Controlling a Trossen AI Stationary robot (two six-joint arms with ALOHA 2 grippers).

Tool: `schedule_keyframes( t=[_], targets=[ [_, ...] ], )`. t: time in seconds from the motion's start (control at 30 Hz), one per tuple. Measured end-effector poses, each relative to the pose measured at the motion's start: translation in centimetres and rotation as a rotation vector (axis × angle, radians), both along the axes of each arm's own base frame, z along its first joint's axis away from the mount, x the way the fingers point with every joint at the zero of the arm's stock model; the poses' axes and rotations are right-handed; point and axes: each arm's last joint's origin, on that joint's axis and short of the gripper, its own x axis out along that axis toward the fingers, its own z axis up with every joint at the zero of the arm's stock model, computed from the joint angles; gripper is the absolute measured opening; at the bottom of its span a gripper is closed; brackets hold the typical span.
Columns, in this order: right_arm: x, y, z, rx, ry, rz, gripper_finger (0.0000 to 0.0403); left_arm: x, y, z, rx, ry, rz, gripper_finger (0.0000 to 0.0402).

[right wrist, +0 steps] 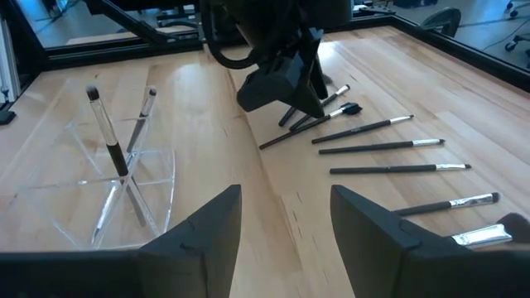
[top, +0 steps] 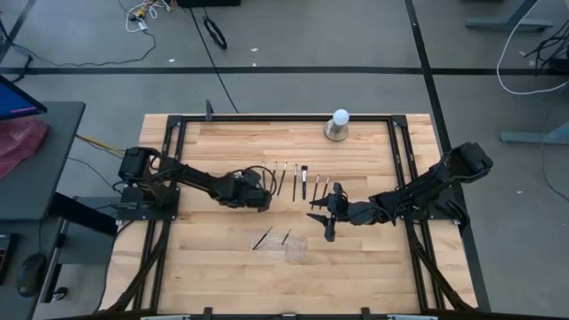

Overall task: Put items in baskets/containers
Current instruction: Put the black brow brush into the transparent organizer

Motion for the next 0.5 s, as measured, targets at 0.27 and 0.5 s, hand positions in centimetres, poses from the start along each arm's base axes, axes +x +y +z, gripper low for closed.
schedule_keyframes(
  t=[0.27, 0.5],
  targets=[
    [0.0, 0.0, 0.0, 0.000, 0.000, 0.000, 0.0189, -0.6, 0.4, -1.1, -0.019, -0.039, 0.045, 0.0179],
    [0.0, 0.0, 0.0, 0.000, 0.000, 0.000, 0.0189, -1.1, 0.7, -2.1, -0.027, -0.082, 0.040, 0.0166]
  ],
)
